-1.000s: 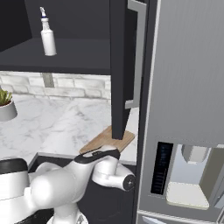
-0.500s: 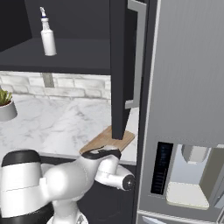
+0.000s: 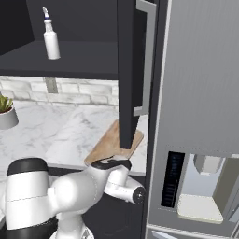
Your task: Move the cutting board and knife to the sink. Then move spray from the cabinet to the counter.
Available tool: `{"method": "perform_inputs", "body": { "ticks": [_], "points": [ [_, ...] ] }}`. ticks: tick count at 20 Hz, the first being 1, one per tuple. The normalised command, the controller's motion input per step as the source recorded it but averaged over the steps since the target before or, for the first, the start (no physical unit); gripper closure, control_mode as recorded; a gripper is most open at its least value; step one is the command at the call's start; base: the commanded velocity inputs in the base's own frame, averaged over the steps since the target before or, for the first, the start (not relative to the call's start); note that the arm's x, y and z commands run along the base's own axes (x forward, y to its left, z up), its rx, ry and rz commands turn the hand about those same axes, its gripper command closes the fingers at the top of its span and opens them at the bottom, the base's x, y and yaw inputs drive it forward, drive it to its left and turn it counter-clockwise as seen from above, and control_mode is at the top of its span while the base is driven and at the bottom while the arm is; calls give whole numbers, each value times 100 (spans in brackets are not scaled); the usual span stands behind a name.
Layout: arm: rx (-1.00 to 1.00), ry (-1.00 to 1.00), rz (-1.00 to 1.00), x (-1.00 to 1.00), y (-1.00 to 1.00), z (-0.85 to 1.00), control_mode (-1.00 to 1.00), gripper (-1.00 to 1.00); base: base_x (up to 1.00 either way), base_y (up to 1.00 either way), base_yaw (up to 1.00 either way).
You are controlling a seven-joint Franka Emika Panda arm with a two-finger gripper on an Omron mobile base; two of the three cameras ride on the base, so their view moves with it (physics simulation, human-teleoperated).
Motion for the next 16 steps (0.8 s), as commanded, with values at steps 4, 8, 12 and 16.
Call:
{"method": "perform_inputs", "body": {
  "ticks": [4, 8, 12, 16],
  "points": [
    [0, -18, 0, -33, 0, 32, -100, 100, 0, 0, 0],
    [0, -33, 0, -42, 0, 97, -100, 100, 0, 0, 0],
    [0, -40, 2, -23, 11, 100, -100, 100, 0, 0, 0],
    [0, -33, 5, -25, 39, 98, -100, 100, 0, 0, 0]
  ]
}}
